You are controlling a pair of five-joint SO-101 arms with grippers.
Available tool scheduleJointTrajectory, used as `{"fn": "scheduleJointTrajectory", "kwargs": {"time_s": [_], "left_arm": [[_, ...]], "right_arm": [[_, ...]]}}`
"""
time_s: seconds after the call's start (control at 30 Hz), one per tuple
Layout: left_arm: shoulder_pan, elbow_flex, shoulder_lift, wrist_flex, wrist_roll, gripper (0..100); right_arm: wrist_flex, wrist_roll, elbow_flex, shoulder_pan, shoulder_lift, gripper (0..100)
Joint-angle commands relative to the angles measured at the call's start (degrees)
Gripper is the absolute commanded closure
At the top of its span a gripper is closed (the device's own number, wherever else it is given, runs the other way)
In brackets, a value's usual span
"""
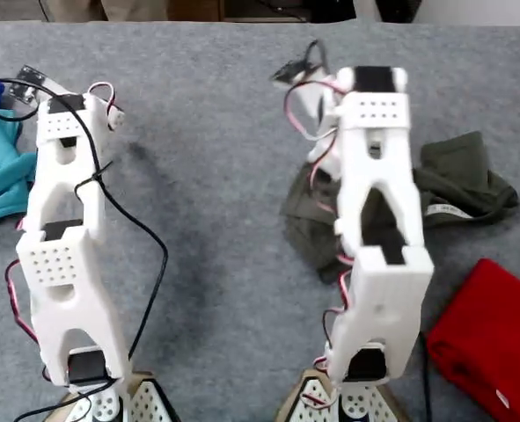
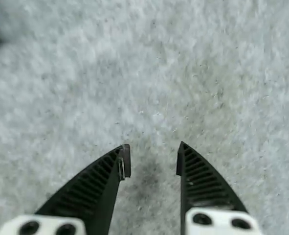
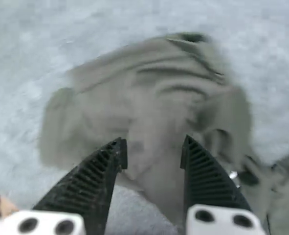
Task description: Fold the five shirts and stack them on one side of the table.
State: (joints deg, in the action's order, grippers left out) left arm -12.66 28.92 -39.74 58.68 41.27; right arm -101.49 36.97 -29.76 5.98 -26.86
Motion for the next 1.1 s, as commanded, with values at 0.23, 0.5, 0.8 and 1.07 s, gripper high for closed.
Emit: {"fn": "scheduleJointTrajectory", "kwargs": {"time_s": [0.23,0.5,0.8,1.07], "left_arm": [[-1.93,3.34,-0.92,-1.49,-0.44,83],[-2.02,3.34,-1.01,-1.49,0.26,83],[-1.85,3.34,-1.19,-1.49,0.18,83],[-1.85,3.34,-1.19,-1.58,0.09,83]], "right_arm": [[3.52,3.25,18.07,10.15,11.65,81.4],[23.65,6.86,34.15,12.53,11.65,81.4],[32.35,6.42,39.52,12.79,11.56,81.5],[38.68,6.77,39.16,8.40,7.34,81.5]]}}
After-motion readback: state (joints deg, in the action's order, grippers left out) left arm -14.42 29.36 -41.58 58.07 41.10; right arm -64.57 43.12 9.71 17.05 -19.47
